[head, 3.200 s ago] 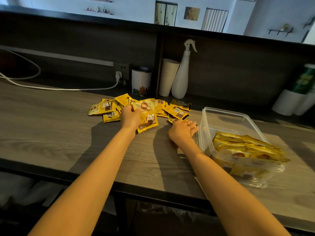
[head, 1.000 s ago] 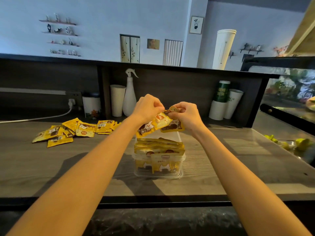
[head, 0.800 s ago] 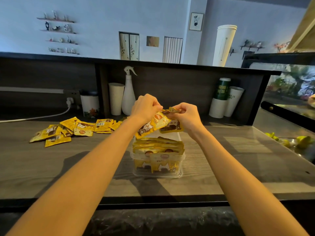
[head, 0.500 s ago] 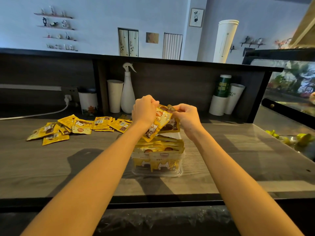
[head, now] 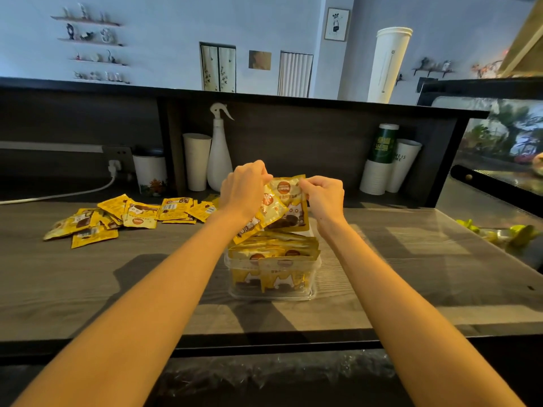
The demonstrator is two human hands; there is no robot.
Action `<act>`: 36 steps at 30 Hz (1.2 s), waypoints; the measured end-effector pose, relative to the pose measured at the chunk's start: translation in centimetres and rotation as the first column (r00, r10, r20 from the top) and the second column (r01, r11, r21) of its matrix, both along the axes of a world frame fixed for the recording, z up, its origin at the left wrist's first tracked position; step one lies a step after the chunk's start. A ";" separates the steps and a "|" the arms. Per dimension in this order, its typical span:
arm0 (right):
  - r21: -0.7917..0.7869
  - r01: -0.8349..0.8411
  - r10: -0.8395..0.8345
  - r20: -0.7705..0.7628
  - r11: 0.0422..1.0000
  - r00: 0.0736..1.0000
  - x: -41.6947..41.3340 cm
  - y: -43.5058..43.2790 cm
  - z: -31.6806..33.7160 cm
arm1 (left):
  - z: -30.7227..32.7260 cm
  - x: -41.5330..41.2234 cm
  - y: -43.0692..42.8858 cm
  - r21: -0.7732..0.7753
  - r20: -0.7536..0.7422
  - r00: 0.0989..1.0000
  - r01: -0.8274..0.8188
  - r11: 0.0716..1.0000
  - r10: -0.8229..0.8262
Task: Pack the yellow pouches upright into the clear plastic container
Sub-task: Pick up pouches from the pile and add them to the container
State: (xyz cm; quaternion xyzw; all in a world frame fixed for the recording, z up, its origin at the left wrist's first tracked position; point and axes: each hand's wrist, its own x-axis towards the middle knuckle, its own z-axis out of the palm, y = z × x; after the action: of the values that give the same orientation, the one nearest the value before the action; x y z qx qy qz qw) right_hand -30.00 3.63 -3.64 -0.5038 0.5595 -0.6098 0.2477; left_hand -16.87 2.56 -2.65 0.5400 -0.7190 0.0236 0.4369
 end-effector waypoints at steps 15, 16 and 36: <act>-0.013 -0.168 0.147 -0.423 0.986 0.894 -0.8 -0.5 2.5 | 1.1 -0.4 -0.7 -0.107 -0.137 0.983 0.106 0.989 -0.120; -0.019 -0.134 0.114 -0.421 0.991 0.900 -0.6 -0.6 2.4 | 1.2 -0.5 -0.8 -0.111 -0.160 0.979 0.113 0.987 -0.130; 0.082 -0.071 0.097 -0.375 0.994 0.922 -1.5 -0.8 -1.8 | -3.3 4.6 -0.3 0.435 -0.234 0.933 0.353 0.828 -0.274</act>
State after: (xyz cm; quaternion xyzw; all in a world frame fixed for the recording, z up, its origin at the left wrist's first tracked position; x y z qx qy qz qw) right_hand -31.45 2.80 -5.42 -0.6268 0.5946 -0.4711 0.1777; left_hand -12.23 2.27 -5.97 0.5040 -0.7442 -0.2674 0.3475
